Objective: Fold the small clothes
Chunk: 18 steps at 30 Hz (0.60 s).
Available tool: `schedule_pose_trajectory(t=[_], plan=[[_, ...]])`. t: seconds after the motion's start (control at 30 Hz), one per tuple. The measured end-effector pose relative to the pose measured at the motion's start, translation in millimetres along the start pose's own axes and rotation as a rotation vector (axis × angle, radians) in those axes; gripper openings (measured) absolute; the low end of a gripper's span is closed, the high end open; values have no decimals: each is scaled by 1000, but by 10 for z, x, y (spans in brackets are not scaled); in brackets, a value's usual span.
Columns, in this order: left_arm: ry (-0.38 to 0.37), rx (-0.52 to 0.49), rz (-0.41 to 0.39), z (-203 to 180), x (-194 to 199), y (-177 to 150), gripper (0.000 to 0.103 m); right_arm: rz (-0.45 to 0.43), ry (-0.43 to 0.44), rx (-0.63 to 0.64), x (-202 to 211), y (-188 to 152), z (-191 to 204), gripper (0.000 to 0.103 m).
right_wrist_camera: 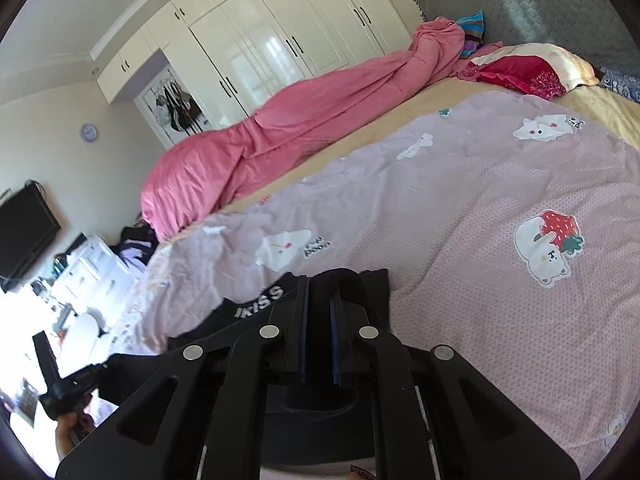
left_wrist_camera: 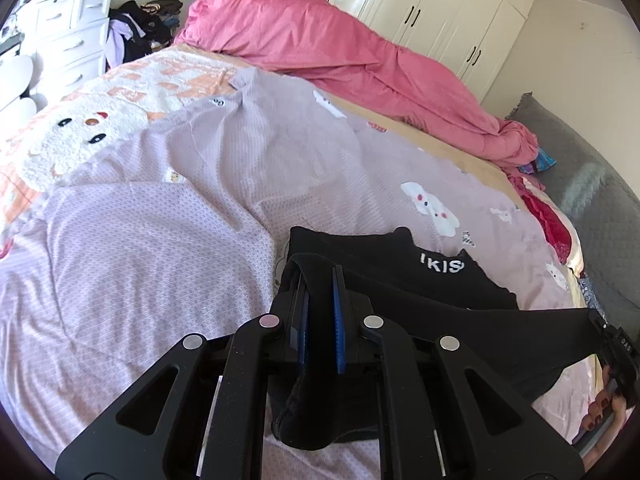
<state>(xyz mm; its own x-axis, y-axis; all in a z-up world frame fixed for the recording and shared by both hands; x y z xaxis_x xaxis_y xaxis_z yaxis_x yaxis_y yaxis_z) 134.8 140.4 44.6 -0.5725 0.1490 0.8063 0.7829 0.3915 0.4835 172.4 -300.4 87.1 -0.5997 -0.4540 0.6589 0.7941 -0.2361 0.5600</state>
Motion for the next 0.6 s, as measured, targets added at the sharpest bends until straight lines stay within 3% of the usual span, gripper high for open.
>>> schedule_pose_trajectory(t=[0.37, 0.6], plan=[[30, -13, 48, 93, -432, 101, 5, 62, -101, 33, -572, 43, -132, 8], [59, -39, 55, 81, -490, 108, 9, 109, -125, 14, -821, -13, -239, 9]])
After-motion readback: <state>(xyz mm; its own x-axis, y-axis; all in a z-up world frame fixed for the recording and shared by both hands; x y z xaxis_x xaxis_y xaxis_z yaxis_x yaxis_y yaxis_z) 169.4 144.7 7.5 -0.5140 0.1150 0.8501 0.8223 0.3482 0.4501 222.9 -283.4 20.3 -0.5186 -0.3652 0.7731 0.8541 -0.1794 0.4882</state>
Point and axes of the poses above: each gripper's, at about its wrist camera, not at the fingertips, and x roughly against the way its jaws point, z to its left, y to its top, the point moved 1 cm from there along -x, roughly the way its jaws point, and after that the axes turned 14 degrees about z, right-handed, at the moved point
